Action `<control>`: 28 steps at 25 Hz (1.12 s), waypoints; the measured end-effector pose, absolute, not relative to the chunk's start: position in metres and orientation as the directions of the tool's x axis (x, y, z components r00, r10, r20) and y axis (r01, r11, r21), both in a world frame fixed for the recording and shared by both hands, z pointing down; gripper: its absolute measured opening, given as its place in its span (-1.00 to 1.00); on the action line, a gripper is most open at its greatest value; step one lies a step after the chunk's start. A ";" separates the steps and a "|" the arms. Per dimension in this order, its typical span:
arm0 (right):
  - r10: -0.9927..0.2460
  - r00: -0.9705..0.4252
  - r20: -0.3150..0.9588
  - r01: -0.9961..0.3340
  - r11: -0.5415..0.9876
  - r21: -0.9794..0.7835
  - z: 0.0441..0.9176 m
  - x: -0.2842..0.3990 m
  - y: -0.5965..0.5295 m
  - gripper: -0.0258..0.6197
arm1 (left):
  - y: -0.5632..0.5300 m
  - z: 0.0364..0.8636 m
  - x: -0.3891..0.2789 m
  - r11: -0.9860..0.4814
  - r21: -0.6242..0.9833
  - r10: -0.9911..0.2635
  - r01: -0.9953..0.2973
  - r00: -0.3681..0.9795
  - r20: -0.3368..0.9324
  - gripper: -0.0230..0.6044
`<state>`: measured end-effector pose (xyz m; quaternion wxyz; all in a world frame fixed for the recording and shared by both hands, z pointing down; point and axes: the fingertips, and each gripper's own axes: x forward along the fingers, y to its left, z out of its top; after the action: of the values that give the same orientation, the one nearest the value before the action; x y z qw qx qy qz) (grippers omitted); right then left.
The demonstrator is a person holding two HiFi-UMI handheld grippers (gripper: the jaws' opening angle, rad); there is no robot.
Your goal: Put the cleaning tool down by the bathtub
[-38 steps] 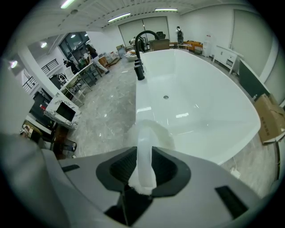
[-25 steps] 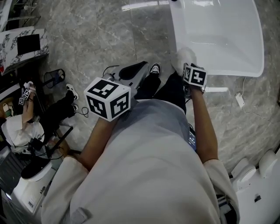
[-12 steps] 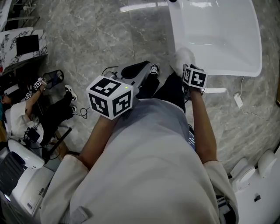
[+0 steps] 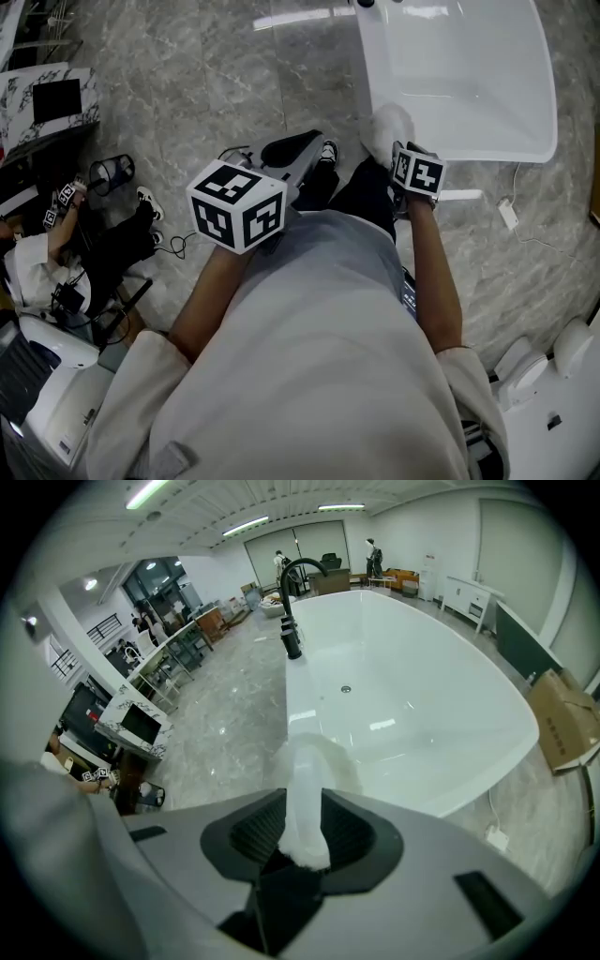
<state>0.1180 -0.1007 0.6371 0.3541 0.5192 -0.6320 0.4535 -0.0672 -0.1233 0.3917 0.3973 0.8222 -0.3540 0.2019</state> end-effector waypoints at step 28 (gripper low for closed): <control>-0.462 -0.245 0.852 -0.953 -0.044 -0.298 0.565 0.121 -0.088 -0.70 | -0.126 0.382 -0.038 -0.525 0.524 -0.372 -0.670 0.735 0.567 -0.90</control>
<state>0.1213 -0.0882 0.5654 0.2647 0.5544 -0.6385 0.4636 -0.0381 -0.1257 0.3822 0.3789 0.8509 -0.3063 0.1966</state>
